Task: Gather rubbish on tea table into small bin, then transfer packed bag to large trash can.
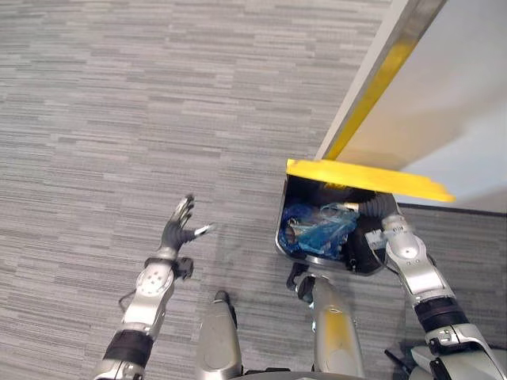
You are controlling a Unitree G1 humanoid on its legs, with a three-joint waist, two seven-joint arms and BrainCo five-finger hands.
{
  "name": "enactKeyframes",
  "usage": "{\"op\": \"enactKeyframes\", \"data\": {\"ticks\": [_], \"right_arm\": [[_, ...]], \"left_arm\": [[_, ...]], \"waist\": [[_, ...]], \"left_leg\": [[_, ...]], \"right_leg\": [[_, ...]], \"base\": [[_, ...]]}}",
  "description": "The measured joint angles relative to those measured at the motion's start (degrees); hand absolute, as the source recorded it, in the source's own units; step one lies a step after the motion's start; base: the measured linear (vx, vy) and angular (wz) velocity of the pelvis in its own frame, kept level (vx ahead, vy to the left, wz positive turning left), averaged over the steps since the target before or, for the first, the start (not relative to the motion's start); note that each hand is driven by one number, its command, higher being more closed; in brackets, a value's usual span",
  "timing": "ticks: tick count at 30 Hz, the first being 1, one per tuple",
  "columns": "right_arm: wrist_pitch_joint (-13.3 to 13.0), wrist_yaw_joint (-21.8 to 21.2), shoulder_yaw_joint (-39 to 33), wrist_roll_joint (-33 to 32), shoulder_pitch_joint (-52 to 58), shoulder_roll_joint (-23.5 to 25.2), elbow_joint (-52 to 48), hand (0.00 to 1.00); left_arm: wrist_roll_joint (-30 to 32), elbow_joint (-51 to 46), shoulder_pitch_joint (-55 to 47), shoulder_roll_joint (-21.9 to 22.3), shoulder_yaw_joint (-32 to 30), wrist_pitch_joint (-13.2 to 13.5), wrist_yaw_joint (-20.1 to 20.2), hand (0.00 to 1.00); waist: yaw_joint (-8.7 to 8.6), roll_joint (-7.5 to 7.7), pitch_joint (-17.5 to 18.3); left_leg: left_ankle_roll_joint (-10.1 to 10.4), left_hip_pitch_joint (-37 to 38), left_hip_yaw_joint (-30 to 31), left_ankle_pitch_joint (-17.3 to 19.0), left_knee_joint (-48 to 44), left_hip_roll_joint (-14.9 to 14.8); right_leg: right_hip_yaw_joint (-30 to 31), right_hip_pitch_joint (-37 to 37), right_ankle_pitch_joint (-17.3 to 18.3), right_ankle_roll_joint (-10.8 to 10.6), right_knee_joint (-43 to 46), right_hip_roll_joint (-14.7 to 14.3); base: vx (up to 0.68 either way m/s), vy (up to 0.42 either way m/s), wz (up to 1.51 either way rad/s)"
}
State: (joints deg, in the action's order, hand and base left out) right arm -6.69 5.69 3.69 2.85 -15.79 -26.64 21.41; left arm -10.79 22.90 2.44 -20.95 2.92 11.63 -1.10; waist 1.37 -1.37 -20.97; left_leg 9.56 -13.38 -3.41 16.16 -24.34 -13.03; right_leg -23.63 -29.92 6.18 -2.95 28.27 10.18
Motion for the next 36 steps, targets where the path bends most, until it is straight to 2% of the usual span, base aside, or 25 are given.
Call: {"op": "enactKeyframes", "data": {"ticks": [2, 4, 9, 11, 14, 15, 16, 18, 19, 20, 21, 22, 23, 24, 25, 26, 27, 28, 29, 30, 31, 32, 33, 34, 36], "right_arm": [[0.0, -0.8, -0.9, 0.0, 0.2, 0.0, 2.2, 0.0], [0.0, -1.0, -1.8, 0.1, 0.7, 0.0, 3.1, 0.0], [-0.4, -2.0, -2.0, 2.1, 2.8, 1.9, 7.0, 0.0], [-0.5, -2.2, -2.0, 2.3, 4.0, 2.8, 8.2, 0.0], [-0.4, -2.2, -1.5, 2.5, 5.4, 4.3, 9.4, 0.0], [-0.4, -2.2, -1.0, 2.5, 5.7, 5.1, 9.4, 0.0], [-0.4, -2.2, -0.7, 2.6, 6.2, 6.3, 9.5, 0.0], [-0.3, -2.2, -0.2, 3.6, 6.5, 8.3, 9.7, 0.0], [-0.3, -2.3, -0.2, 4.0, 6.8, 8.7, 9.5, 0.0], [-0.2, -2.3, -0.2, 4.4, 8.1, 9.4, 8.6, 0.0], [-0.3, -2.3, -0.4, 4.5, 9.6, 10.3, 8.2, 0.0], [-0.2, -2.3, -0.4, 4.5, 10.5, 10.6, 8.2, 0.0], [-0.2, -2.3, -0.5, 4.5, 12.7, 11.5, 8.2, 0.0], [-0.2, -2.3, -0.5, 4.7, 14.7, 13.3, 8.2, 0.0], [-0.3, -2.3, -0.5, 5.0, 15.5, 14.1, 8.3, 0.0], [-0.6, -2.2, -1.0, 6.5, 16.6, 15.7, 9.6, 0.0], [-0.6, -2.2, -1.3, 7.0, 16.7, 16.6, 11.6, 0.0], [-0.4, -2.2, -2.1, 7.9, 17.4, 17.0, 13.0, 0.0], [-0.3, -2.0, -3.3, 8.8, 18.7, 17.8, 14.9, 0.0], [0.5, -1.9, -4.0, 9.1, 20.3, 17.9, 18.5, 0.0], [1.3, -1.8, -5.0, 9.2, 20.5, 17.8, 21.4, 0.0], [1.7, -1.6, -5.7, 9.2, 20.5, 17.4, 23.0, 0.0], [2.2, -1.0, -7.0, 9.1, 20.9, 16.9, 25.9, 0.0], [2.7, -0.7, -8.4, 9.1, 20.9, 16.9, 28.3, 0.0], [3.1, -0.5, -10.0, 9.0, 21.1, 17.2, 30.3, 0.0]], "left_arm": [[0.2, 4.9, -1.6, 0.4, -1.3, -0.2, 0.7, 0.0], [1.8, 10.3, -3.0, 0.7, -1.4, -0.8, 1.3, 0.0], [8.0, 24.5, -4.9, 4.9, -5.4, -3.2, 2.3, 0.0], [10.1, 26.0, -5.2, 5.5, -5.4, -3.7, 2.3, 0.0], [11.5, 27.2, -5.4, 6.4, -5.7, -4.0, 2.1, 0.0], [11.5, 27.3, -5.6, 6.6, -5.7, -4.0, 2.0, 0.0], [11.5, 27.3, -5.3, 6.6, -5.9, -3.9, 1.6, 0.0], [11.4, 27.3, -5.3, 6.7, -5.8, -3.9, 0.9, 0.0], [11.4, 27.3, -5.2, 6.9, -5.8, -3.9, 0.9, 0.0], [11.4, 27.1, -5.1, 7.5, -5.8, -3.9, 0.8, 0.0], [11.3, 27.1, -5.3, 8.0, -5.9, -4.0, 0.7, 0.0], [11.3, 27.1, -5.2, 8.3, -5.8, -4.0, 0.6, 0.0], [11.2, 26.7, -5.2, 8.5, -5.8, -3.9, 0.6, 0.0], [11.3, 26.1, -5.8, 8.9, -5.6, -4.0, 0.3, 0.0], [11.3, 25.6, -6.3, 8.9, -5.6, -4.0, 0.0, 0.0], [11.3, 24.9, -6.4, 9.4, -6.1, -4.5, -0.3, 0.0], [11.3, 24.8, -6.5, 10.4, -6.1, -4.9, -0.3, 0.0], [11.4, 24.5, -7.6, 12.3, -6.7, -4.9, -0.2, 0.0], [11.4, 24.5, -7.4, 13.0, -7.4, -5.1, -0.3, 0.0], [11.4, 24.5, -7.3, 13.6, -7.6, -5.2, -0.6, 0.0], [11.5, 25.0, -6.9, 14.0, -7.6, -5.1, -0.5, 0.0], [11.5, 25.5, -6.6, 14.8, -7.6, -5.2, -0.5, 0.0], [11.5, 26.1, -6.8, 15.7, -7.7, -5.2, -0.5, 0.0], [11.6, 26.2, -7.7, 15.7, -7.9, -5.2, -0.5, 0.0], [11.8, 27.0, -8.0, 15.2, -8.1, -5.3, -0.7, 0.0]], "waist": [[-0.05, -0.11, 0.8], [-0.47, -0.75, 1.3], [-0.54, -0.74, 2.8], [-0.56, -0.46, 3.3], [-0.55, 0.11, 3.2], [-0.62, 0.27, 3.2], [-0.57, 1.37, 2.9], [-0.51, 3.43, 3.0], [-0.53, 3.75, 3.0], [-0.37, 3.86, 3.0], [-0.84, 3.58, 2.8], [-1.08, 4.51, 3.3], [-1.36, 3.98, 3.0], [-1.48, 5.23, 3.8], [-1.52, 5.9, 4.2], [-1.96, 5.95, 4.4], [-1.84, 5.61, 4.6], [-0.84, 3.94, 5.4], [-1.42, 5.57, 5.7], [-2.05, 6.64, 6.4], [-2.32, 6.71, 6.6], [-2.48, 5.42, 6.8], [-2.36, 3.89, 8.0], [-2.26, 2.97, 9.4], [-2.29, 3.01, 9.8]], "left_leg": [[0.4, 1.6, 0.3, -1.2, 2.5, -0.3], [0.7, 2.4, 1.4, -2.2, 4.0, -0.9], [1.2, 6.2, 1.6, -2.9, 5.4, -0.9], [0.3, 6.0, 1.6, -2.3, 3.1, -0.8], [-3.1, 3.8, -2.0, 0.5, -6.8, -0.7], [-2.8, 4.3, -2.5, 2.7, -7.4, -0.8], [-2.1, 4.4, -4.0, 3.1, -8.1, -0.6], [-2.0, 4.2, -6.2, 3.1, -8.2, 0.5], [-2.5, 4.1, -6.5, 2.8, -8.2, 0.8], [-4.3, 4.1, -7.0, 1.7, -7.1, 0.4], [-5.1, 4.1, -8.9, 0.1, -5.9, 0.1], [-4.9, 4.3, -9.0, -0.5, -5.5, 0.1], [-4.7, 5.2, -9.3, -1.4, -4.7, 0.1], [-4.3, 5.7, -9.3, -1.8, -4.0, 0.1], [-4.1, 5.6, -9.4, -1.9, -4.1, 0.1], [-3.3, 4.8, -9.2, -1.7, -4.2, 0.6], [-3.6, 4.5, -9.3, -1.7, -3.7, 1.4], [-6.1, 4.8, -10.9, -2.8, 0.0, 1.5], [-5.7, 5.7, -12.5, -3.8, 0.8, 2.3], [-5.5, 6.3, -12.3, -4.3, 2.1, 3.6], [-4.5, 6.2, -12.3, -4.9, 3.0, 4.2], [-3.8, 6.2, -12.1, -5.5, 3.9, 3.8], [-3.5, 6.3, -11.0, -6.4, 6.6, 3.6], [-4.0, 6.9, -10.9, -9.0, 10.2, 3.4], [-3.7, 9.2, -11.4, -12.2, 14.7, 3.8]], "right_leg": [[-0.1, 0.5, 0.3, -0.4, 0.3, -0.3], [3.8, 1.2, 0.4, -0.6, 0.5, -1.7], [4.7, 4.5, 1.9, 0.3, -1.2, -2.5], [5.8, 5.0, 1.9, 0.3, -1.6, -3.1], [7.1, 6.4, 0.9, -0.7, -2.4, -3.2], [8.5, 6.4, -0.1, -1.8, -2.5, -3.8], [10.7, 6.2, -1.8, -2.9, -3.4, -4.3], [12.7, 6.1, -4.8, -4.1, -7.1, -4.8], [12.8, 6.4, -5.1, -4.4, -8.7, -4.8], [12.4, 6.5, -5.0, -4.3, -10.3, -4.3], [12.5, 4.6, -4.3, -0.9, -3.5, -3.1], [12.7, 4.0, -3.4, 0.7, 2.2, -2.5], [12.8, 3.9, -1.2, 2.9, 13.9, -1.2], [13.3, 6.0, 0.4, 3.2, 21.8, 0.0], [14.0, 6.9, 2.2, 2.3, 22.5, 0.2], [12.9, 7.4, 2.2, 1.1, 18.6, -1.1], [12.7, 9.7, 2.4, 0.7, 10.9, -3.2], [12.1, 11.4, 5.1, 2.0, 10.0, -4.5], [11.8, 12.7, 8.4, 2.2, 17.1, -1.2], [12.0, 17.1, 13.0, -2.7, 13.3, 0.1], [11.1, 19.5, 14.7, -0.5, 7.2, -0.5], [10.7, 20.2, 13.6, 1.2, 4.6, -2.0], [10.8, 20.8, 11.1, 1.4, -0.4, -4.1], [11.3, 20.7, 9.2, 1.9, -3.5, -5.5], [11.7, 20.9, 8.2, 2.2, -5.0, -6.0]], "base": [[0.06, -0.076, 0.13], [0.05, -0.095, 0.2], [-0.03, -0.023, -0.01], [-0.07, 0.023, -0.1], [-0.14, 0.101, -0.3], [-0.24, 0.195, -0.54], [-0.21, 0.17, -0.57], [-0.21, 0.173, -0.57], [-0.22, 0.171, -0.69], [-0.22, 0.118, -0.48], [-0.21, 0.084, -0.32], [-0.14, 0.01, -0.03], [-0.07, -0.053, 0.0], [-0.04, -0.085, -0.06], [-0.07, -0.125, -0.18], [-0.06, -0.06, -0.44], [-0.06, -0.014, -0.94], [-0.08, 0.058, -0.98], [-0.1, 0.0, -0.67], [-0.13, -0.083, -0.14], [-0.08, -0.125, -0.04], [-0.07, -0.104, -0.24], [-0.04, -0.032, -0.43], [-0.03, -0.024, -0.44], [0.02, -0.036, -0.17]]}}
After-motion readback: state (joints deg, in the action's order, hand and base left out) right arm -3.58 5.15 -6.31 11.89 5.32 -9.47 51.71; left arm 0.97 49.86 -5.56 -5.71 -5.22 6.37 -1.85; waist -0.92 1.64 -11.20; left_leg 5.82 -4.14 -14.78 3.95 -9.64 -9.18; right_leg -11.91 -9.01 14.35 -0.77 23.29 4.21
